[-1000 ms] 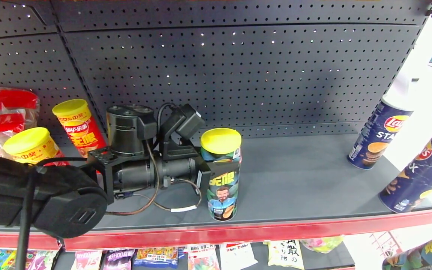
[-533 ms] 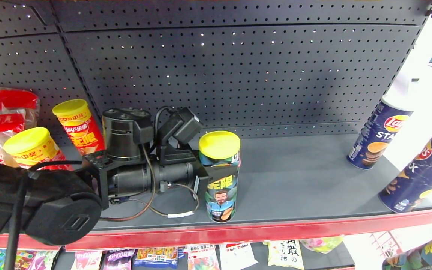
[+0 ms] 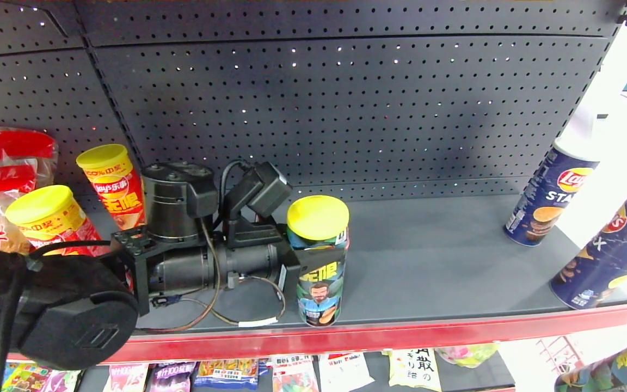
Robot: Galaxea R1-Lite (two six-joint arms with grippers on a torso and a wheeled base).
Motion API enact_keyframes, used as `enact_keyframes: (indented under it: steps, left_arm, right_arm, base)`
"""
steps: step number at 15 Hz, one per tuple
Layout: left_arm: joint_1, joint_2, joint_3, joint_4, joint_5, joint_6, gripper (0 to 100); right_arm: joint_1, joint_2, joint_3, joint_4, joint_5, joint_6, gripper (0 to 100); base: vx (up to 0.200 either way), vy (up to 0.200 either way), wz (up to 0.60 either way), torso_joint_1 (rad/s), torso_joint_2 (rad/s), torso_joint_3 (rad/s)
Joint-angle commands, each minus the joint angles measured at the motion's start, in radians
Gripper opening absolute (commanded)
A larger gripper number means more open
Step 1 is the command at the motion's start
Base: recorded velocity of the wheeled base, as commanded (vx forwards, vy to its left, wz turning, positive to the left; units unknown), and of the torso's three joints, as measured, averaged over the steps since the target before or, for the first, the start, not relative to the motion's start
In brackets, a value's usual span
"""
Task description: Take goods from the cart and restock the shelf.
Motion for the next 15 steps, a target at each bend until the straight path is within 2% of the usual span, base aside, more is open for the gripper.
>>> enact_keyframes:
  steps: [1,2,8,10,15]
  left_arm:
    - [0.0,0.0,0.002,0.003,0.0,0.0,0]
    - [0.0,0.0,0.002,0.003,0.0,0.0,100]
    - [0.002,-0.014,0.011,0.003,0.0,-0.002,100]
    - [0.008,-0.042,0.057,0.003,0.001,-0.002,100]
    - [0.071,-0.166,0.186,0.003,0.0,-0.008,100]
  right_arm:
    - [0.0,0.0,0.002,0.0,0.0,0.0,0]
    - [0.0,0.0,0.002,0.0,0.0,0.0,0]
    - [0.0,0.0,0.002,0.0,0.0,0.0,0]
    - [0.0,0.0,0.0,0.0,0.0,0.0,0]
    - [0.0,0.0,0.008,0.0,0.0,0.0,0]
  base:
    - [0.0,0.0,0.0,0.0,0.0,0.0]
    - [0.0,0.0,0.0,0.0,0.0,0.0]
    - [0.0,0.0,0.0,0.0,0.0,0.0]
    - [0.0,0.0,0.0,0.0,0.0,0.0]
    - [0.0,0.0,0.0,0.0,0.0,0.0]
